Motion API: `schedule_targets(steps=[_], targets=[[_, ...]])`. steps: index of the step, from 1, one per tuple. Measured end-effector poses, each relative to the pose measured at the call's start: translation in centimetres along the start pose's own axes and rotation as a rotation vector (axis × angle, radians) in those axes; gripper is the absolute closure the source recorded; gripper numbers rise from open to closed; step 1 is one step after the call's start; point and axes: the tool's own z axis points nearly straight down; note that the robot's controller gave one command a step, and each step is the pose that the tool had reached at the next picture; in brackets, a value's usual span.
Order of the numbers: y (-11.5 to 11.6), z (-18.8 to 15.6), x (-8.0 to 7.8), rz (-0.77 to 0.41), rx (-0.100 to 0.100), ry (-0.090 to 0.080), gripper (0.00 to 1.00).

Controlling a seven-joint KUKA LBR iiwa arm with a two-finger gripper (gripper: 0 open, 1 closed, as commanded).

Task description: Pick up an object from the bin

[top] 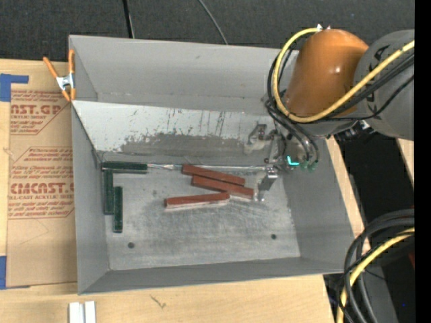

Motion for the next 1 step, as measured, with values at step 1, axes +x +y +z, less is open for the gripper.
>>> schedule_targets(steps=[1], targets=[[-0.01, -0.40, -0.16, 0.000, 0.000, -0.008, 0.00]])
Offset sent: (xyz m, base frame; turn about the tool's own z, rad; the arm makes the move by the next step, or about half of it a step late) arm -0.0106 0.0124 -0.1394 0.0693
